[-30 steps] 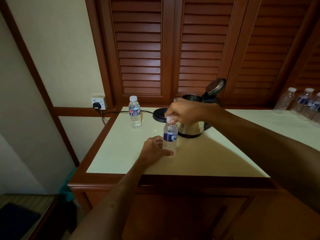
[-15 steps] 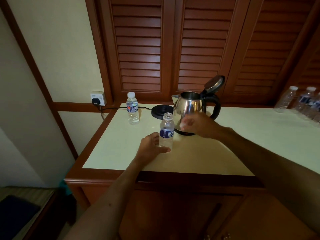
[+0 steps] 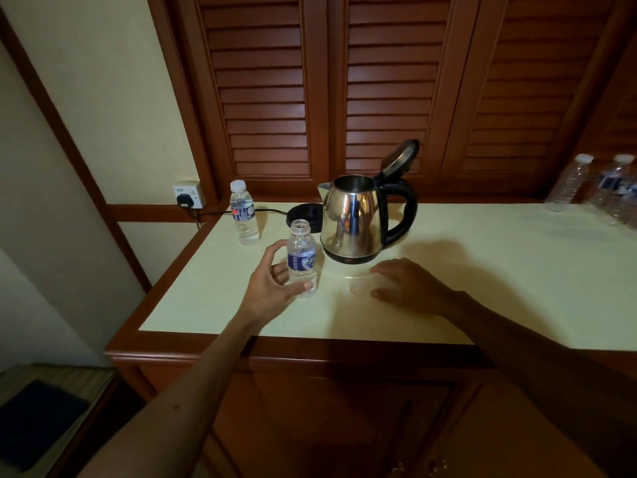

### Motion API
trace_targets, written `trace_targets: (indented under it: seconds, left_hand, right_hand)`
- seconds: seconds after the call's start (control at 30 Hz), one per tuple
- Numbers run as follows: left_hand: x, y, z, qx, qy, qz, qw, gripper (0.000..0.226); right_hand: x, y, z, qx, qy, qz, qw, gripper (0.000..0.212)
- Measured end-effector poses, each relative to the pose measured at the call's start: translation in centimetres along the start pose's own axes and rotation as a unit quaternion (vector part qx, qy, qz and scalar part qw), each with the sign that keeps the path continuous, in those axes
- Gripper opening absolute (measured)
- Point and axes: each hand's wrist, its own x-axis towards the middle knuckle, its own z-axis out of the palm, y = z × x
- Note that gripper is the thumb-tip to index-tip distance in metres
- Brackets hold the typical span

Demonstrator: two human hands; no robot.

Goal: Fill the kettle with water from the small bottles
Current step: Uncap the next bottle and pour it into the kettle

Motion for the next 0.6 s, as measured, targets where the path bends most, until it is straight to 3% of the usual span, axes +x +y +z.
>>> trace_targets:
  seconds: [0.3, 0.6]
  left_hand:
    - [0.4, 0.6, 1.7, 0.022, 0.008, 0.008, 1.000, 0.075]
    - [4.3, 4.3, 2.3, 0.259, 0.070, 0.057, 0.962, 0.085]
  right_hand:
    - [-1.5, 3.7, 1.2, 0.013, 0.025, -0.004, 1.000, 0.059]
    - [-1.7, 4.1, 1.7, 0.051, 0.054, 0.005, 0.997, 0.060]
